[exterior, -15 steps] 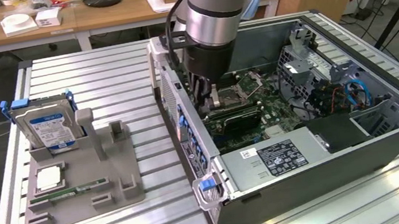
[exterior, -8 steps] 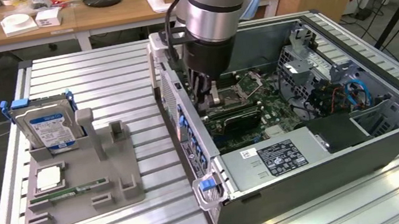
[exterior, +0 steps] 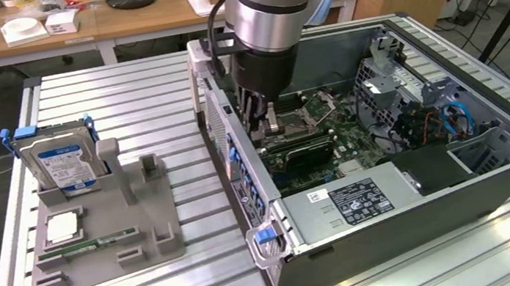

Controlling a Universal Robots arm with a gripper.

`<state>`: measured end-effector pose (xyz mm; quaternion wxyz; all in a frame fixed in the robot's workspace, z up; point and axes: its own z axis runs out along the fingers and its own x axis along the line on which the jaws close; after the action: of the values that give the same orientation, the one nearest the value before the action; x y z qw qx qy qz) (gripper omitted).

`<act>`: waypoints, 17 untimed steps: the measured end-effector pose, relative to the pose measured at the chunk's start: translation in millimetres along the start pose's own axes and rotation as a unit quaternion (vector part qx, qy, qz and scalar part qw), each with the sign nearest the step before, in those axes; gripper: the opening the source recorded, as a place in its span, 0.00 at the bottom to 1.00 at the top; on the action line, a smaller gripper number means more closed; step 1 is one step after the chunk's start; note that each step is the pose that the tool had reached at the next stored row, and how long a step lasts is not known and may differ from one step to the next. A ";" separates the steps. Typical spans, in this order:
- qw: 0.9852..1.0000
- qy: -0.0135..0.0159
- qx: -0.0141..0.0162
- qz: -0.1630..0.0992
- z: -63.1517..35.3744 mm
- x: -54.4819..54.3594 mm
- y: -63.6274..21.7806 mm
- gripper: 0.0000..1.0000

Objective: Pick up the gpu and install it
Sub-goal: 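Press down on the gpu until it lock into place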

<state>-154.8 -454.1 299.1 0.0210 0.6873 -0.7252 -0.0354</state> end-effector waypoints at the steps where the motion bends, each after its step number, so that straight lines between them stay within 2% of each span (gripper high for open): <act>1: 1.000 0.000 0.000 0.000 0.3 0.0 0.0 0.11; 2: 1.000 0.000 0.002 0.000 0.8 0.0 0.2 0.11; 6: 1.000 -0.001 0.013 0.000 4.2 0.0 -0.2 0.11; 8: 1.000 -0.001 0.016 0.000 5.0 0.1 -0.3 0.11; 13: 1.000 -0.001 0.016 0.000 0.7 0.0 0.2 0.11; 17: 1.000 -0.001 0.016 0.000 1.0 0.0 1.8 0.11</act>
<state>-156.6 -454.0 298.3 0.0090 0.6877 -0.7255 -0.0245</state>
